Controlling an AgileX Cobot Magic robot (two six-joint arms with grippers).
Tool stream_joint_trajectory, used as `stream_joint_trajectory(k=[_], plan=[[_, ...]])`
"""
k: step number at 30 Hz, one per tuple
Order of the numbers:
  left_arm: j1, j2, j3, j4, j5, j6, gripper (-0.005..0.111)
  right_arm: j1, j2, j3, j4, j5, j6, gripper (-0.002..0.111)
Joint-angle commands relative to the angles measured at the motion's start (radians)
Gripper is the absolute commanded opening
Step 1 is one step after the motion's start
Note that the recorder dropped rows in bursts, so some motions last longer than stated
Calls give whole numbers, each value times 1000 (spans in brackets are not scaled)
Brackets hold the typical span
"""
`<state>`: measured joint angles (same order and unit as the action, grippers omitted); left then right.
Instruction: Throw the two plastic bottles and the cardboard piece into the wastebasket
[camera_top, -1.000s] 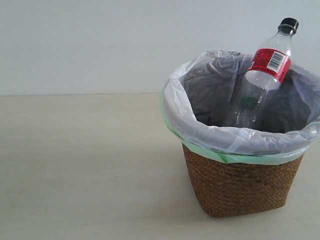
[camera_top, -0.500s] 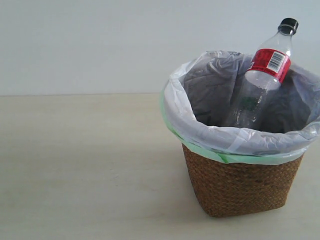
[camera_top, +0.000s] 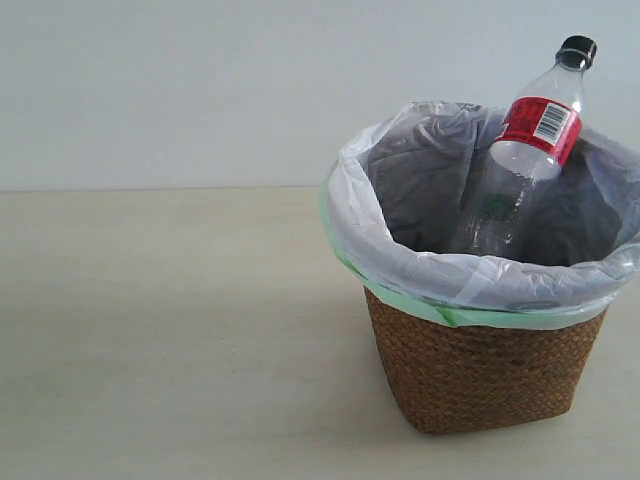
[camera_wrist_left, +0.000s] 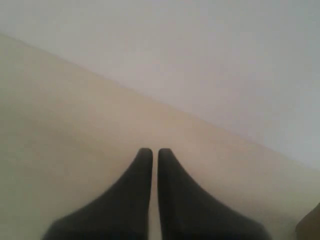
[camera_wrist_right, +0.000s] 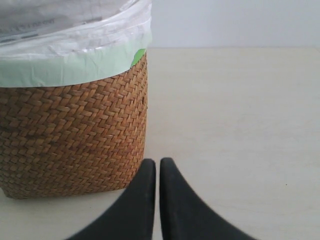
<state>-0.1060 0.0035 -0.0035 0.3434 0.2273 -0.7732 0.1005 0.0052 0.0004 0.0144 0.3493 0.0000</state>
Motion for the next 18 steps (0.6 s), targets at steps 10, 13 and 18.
stream_joint_trajectory(k=[10, 13, 18], plan=[[4, -4, 4, -425, 67, 707, 4, 2, -5, 0, -2, -7, 0, 0], [4, -4, 4, -427, 67, 713, 4, 2, -5, 0, -2, -7, 0, 0], [4, -4, 4, -433, 67, 713, 4, 2, -5, 0, -2, -7, 0, 0]])
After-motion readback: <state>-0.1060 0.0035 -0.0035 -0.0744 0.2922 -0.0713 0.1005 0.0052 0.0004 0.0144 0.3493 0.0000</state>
